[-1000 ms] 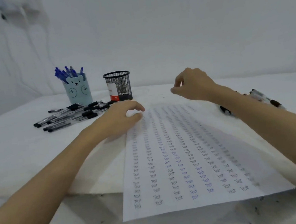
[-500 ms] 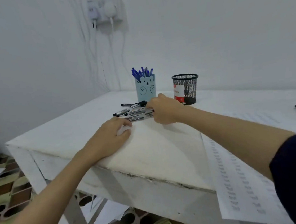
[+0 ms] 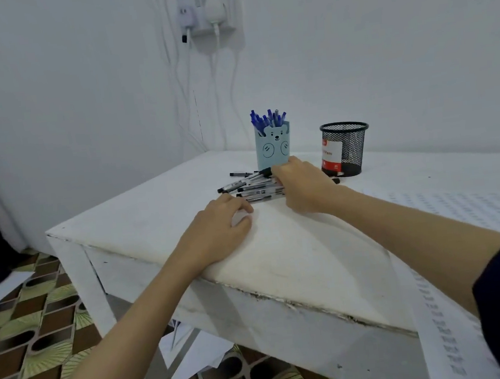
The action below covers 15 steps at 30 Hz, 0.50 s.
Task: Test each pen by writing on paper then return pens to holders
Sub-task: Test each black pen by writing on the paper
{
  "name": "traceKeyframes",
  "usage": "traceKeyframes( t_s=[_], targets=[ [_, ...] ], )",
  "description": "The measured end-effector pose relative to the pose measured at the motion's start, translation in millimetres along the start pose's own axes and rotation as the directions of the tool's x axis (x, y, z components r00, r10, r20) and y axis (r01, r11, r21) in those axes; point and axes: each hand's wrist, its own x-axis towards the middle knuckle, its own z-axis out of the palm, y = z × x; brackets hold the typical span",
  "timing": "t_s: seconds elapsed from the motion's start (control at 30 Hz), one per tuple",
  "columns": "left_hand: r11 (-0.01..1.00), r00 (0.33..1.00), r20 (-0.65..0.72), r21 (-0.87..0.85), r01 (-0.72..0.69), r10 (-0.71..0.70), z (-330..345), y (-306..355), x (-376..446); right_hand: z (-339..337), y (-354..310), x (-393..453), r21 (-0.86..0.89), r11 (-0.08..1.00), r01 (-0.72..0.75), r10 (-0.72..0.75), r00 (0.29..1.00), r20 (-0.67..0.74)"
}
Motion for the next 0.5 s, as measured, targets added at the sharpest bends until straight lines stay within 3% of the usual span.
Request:
traceKeyframes(
  t_s=[0.2, 0.33, 0.4, 0.5],
  targets=[
    [1.0, 1.0, 0.012, 0.003, -0.008, 0.008, -1.3, -1.7, 0.1, -16.2, 19.8, -2.5, 0.112, 0.991, -0.071, 0.065, 0.996, 0.055],
    [1.0, 1.0, 0.015, -0.003, -0.026, 0.026, -4.2, 1.6, 0.7, -39.4, 45.7, -14.4, 0.315, 0.91, -0.271, 0.261, 0.962, 0.073],
    [0.998, 0.999, -0.008, -0.028, -0.051, 0.051, -4.8, 7.1, 1.6, -51.0, 56.5, -24.4, 0.542, 0.748, -0.383, 0.355, 0.921, 0.162],
    [0.987, 0.994, -0.024, -0.115, -0.11, 0.108, -0.9, 26.7, 5.2, -74.0, 71.0, -48.0, 0.842, 0.317, -0.437, 0.404, 0.865, 0.297]
  ],
)
